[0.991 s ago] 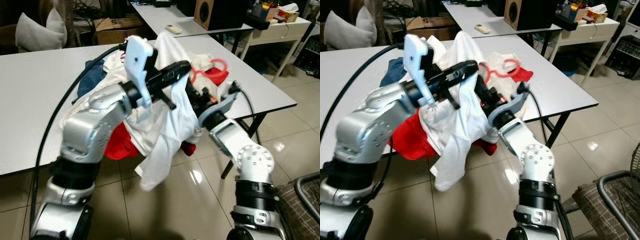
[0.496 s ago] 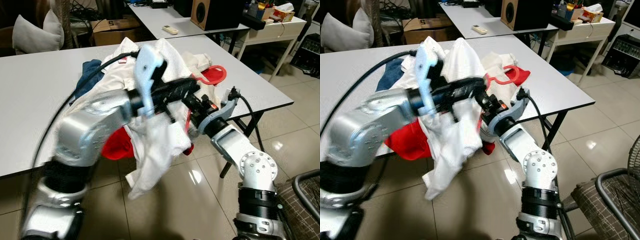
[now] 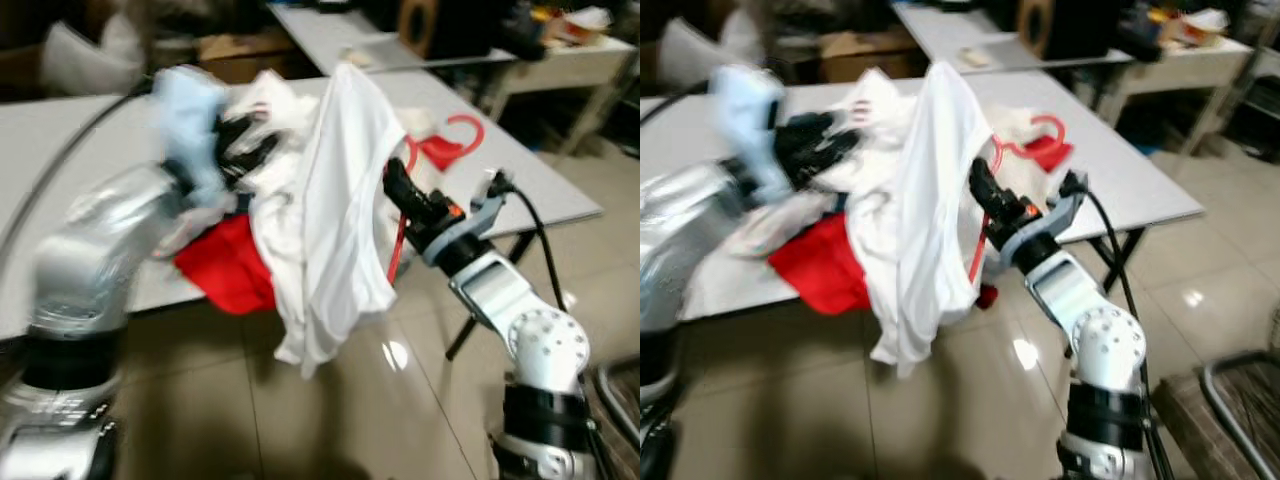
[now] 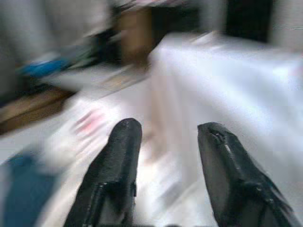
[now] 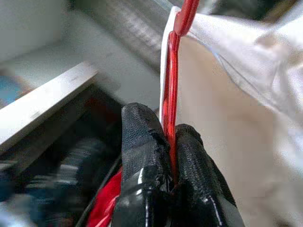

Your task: Hang hanger

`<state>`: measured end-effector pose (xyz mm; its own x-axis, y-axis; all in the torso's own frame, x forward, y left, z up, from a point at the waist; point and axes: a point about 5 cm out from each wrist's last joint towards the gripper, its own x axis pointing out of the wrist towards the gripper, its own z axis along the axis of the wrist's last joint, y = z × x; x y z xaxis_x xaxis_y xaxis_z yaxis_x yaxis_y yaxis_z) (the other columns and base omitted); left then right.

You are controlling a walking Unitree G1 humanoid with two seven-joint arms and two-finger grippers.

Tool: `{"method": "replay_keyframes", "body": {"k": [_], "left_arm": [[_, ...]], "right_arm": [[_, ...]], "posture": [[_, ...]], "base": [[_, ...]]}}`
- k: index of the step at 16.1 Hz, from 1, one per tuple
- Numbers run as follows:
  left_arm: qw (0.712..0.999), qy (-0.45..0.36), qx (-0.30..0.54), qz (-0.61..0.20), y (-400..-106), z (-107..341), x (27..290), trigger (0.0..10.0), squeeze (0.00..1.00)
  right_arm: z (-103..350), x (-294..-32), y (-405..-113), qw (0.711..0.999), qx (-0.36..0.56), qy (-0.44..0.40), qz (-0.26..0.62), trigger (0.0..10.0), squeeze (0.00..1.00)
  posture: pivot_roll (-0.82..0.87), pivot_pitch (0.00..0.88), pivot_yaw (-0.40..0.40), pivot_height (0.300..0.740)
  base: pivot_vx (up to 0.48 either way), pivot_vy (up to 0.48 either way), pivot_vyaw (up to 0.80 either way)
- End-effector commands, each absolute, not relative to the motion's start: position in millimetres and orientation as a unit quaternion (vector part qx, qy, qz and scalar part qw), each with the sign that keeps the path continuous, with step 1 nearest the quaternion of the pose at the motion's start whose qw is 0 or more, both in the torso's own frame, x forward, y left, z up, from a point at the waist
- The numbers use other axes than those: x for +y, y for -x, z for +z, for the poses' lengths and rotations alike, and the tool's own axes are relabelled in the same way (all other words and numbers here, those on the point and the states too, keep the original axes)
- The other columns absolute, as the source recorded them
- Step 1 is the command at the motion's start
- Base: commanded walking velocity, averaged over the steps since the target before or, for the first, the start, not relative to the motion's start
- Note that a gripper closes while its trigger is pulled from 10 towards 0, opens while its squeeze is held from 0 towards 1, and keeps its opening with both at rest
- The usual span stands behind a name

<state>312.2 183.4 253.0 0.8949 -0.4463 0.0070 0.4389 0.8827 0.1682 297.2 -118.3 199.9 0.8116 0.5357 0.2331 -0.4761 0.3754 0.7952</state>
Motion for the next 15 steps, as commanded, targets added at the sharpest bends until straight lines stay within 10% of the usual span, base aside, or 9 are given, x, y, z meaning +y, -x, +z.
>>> {"method": "replay_keyframes", "body": {"k": [1,5,9,15], "left_arm": [[0.977,-0.089,-0.006,-0.193,-305.6,242.9,196.7,10.0,0.93],[0.992,-0.055,0.017,-0.114,-289.2,213.8,214.0,10.0,0.93],[0.991,-0.051,0.023,-0.119,-275.0,199.9,199.2,10.0,0.55],[0.989,-0.090,0.053,-0.104,-261.8,178.9,197.1,10.0,0.46]], "right_arm": [[207.2,-116.9,-290.0,0.818,0.015,-0.463,0.341,10.0,0.00],[213.8,-117.1,-273.7,0.793,0.009,-0.449,0.412,10.0,0.00],[213.1,-114.5,-273.9,0.796,0.021,-0.425,0.430,10.0,0.00],[202.7,-118.3,-269.8,0.820,0.036,-0.397,0.412,10.0,0.00]], "posture": [[-0.10,0.000,-0.003,0.740],[-0.09,0.000,-0.034,0.740],[-0.07,0.000,-0.069,0.740],[-0.06,0.000,-0.067,0.740]], "base": [[0.000,0.000,0.80],[0.000,0.000,0.80],[0.000,0.000,0.80],[0.000,0.000,0.80]]}}
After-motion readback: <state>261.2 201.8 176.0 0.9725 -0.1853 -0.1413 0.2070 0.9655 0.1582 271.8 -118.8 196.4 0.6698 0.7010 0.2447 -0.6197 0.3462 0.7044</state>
